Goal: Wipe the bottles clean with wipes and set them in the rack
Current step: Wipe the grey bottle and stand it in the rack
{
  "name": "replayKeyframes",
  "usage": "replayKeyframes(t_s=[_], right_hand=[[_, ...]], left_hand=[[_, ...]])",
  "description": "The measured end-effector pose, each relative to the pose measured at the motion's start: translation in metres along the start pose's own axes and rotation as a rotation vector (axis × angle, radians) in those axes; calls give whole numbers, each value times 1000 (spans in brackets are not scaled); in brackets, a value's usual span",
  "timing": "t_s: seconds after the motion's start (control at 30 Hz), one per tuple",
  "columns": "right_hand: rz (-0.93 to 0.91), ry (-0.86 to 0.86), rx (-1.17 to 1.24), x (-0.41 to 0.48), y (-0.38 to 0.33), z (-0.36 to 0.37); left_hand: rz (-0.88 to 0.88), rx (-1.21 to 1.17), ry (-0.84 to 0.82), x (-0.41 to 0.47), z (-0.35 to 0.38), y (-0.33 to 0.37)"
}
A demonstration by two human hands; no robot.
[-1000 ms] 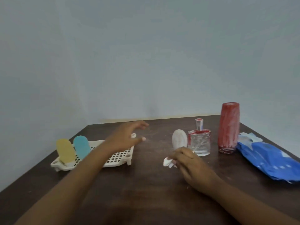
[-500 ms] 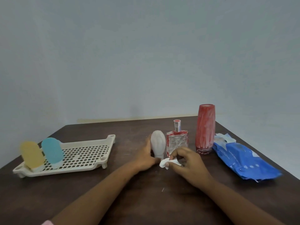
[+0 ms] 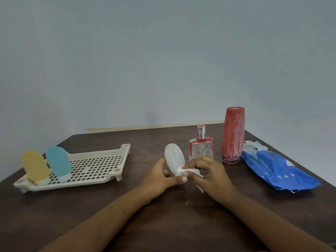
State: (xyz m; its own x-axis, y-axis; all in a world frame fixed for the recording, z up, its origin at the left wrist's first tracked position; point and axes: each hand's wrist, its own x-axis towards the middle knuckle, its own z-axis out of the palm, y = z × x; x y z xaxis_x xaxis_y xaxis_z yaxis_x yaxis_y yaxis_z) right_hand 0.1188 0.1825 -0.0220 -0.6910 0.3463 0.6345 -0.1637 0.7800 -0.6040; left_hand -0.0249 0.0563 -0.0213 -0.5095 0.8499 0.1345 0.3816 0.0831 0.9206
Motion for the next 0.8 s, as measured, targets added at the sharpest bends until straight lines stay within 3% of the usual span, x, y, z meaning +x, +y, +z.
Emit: replayKeyframes(t_s=[0.2, 0.37, 0.57, 0.7, 0.8], right_hand=[[-12, 57, -58, 2, 2, 0], [-81, -34, -178, -1, 0, 2], [-35, 126, -183, 3, 1, -1], [-109, 50, -191, 0, -5, 6], [-96, 89, -185, -1, -2, 3]], left_hand=[[0, -30, -7, 3, 2, 0], [2, -64, -8, -1, 1, 4], [-13, -103, -44, -3, 2, 7], [7, -124, -47, -2, 1, 5], [8, -164, -63, -2, -1, 5]])
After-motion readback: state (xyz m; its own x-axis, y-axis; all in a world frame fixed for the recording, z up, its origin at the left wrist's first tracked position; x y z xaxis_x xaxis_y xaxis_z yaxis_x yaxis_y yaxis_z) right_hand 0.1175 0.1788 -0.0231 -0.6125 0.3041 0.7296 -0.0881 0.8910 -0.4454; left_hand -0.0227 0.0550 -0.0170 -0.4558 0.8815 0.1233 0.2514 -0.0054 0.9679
